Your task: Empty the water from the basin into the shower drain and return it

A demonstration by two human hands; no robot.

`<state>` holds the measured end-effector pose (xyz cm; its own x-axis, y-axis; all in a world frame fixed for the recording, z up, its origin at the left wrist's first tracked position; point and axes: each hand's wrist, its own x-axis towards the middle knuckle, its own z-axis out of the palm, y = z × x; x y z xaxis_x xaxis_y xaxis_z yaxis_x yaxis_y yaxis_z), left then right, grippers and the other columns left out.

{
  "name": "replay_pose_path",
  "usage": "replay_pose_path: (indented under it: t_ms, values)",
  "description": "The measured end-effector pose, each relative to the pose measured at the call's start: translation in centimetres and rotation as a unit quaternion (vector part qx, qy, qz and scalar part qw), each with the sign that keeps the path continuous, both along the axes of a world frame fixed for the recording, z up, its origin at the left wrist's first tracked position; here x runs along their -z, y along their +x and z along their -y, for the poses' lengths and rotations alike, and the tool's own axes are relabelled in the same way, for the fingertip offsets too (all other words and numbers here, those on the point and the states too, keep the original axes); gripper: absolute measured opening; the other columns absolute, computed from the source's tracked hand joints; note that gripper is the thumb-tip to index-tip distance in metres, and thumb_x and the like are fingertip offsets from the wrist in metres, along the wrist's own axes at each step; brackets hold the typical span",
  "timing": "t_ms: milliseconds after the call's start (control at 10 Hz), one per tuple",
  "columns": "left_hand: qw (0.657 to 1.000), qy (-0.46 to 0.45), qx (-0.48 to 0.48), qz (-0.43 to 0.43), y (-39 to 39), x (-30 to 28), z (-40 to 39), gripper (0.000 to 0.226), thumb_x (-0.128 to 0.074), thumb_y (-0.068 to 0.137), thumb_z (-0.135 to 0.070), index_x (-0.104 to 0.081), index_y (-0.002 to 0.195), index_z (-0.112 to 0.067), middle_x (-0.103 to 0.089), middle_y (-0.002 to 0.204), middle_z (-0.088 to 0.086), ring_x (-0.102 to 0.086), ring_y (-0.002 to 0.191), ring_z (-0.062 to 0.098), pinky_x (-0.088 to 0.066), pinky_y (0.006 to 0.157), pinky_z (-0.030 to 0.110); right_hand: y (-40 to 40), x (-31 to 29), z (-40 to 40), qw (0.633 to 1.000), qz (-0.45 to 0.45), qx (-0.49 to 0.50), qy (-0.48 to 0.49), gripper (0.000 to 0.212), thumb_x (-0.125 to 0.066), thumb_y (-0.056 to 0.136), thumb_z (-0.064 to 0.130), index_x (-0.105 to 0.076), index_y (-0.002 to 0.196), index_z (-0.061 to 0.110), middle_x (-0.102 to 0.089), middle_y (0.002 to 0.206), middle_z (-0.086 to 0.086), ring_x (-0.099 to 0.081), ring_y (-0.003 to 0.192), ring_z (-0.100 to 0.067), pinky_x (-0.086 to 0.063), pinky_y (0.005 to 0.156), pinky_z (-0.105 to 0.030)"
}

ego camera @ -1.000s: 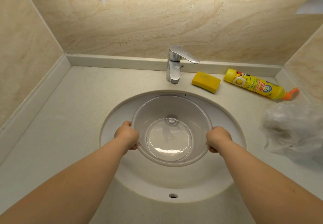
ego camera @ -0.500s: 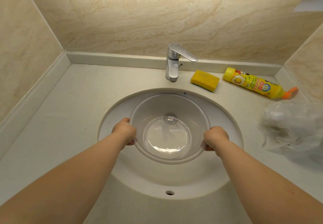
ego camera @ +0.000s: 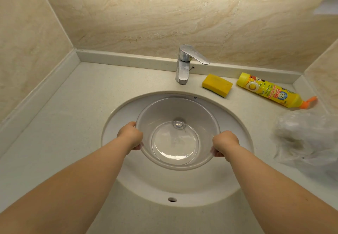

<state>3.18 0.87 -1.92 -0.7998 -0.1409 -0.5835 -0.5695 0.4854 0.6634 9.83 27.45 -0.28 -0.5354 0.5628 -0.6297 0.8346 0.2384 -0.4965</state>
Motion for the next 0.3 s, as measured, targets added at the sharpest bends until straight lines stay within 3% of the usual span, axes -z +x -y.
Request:
replay_pose_path:
  t_ms: [100, 200, 300]
  values:
    - [1.0, 0.011, -0.007, 0.002, 0.0, -0.1, 0.0, 0.049, -0.044, 0.091, 0.002, -0.052, 0.132, -0.022, -0.059, 0.092, 0.01, -0.058, 0.076, 0.032, -0.055, 0.055, 0.03, -0.1, -0.3, -0.1, 1.0, 0.004, -0.013, 0.003, 0.019, -0.042, 0.083, -0.006, -0.059, 0.091, -0.001, -0.061, 0.075, -0.02, -0.058, 0.066, -0.033, -0.057, 0.072, -0.041]
    - [1.0, -0.018, -0.002, 0.011, 0.7, -1.0, 0.2, 0.057, -0.047, 0.095, -0.014, -0.031, 0.149, -0.022, -0.058, 0.088, 0.01, -0.059, 0.073, 0.029, -0.059, 0.072, 0.037, 0.3, -0.8, -0.2, 0.999, 0.021, -0.038, 0.004, 0.019, -0.038, 0.081, -0.005, -0.056, 0.081, 0.001, -0.053, 0.058, -0.014, -0.05, 0.057, -0.028, -0.045, 0.058, -0.029]
    - [0.998, -0.053, 0.007, -0.014, 1.5, -2.1, 0.8, 0.063, -0.05, 0.094, -0.028, -0.025, 0.15, -0.013, -0.055, 0.091, 0.007, -0.061, 0.08, 0.028, -0.056, 0.078, 0.037, 0.8, -1.5, -0.3, 0.996, -0.001, -0.069, 0.051, 0.016, -0.042, 0.088, 0.003, -0.058, 0.091, 0.001, -0.056, 0.081, -0.016, -0.052, 0.074, -0.031, -0.045, 0.069, -0.032]
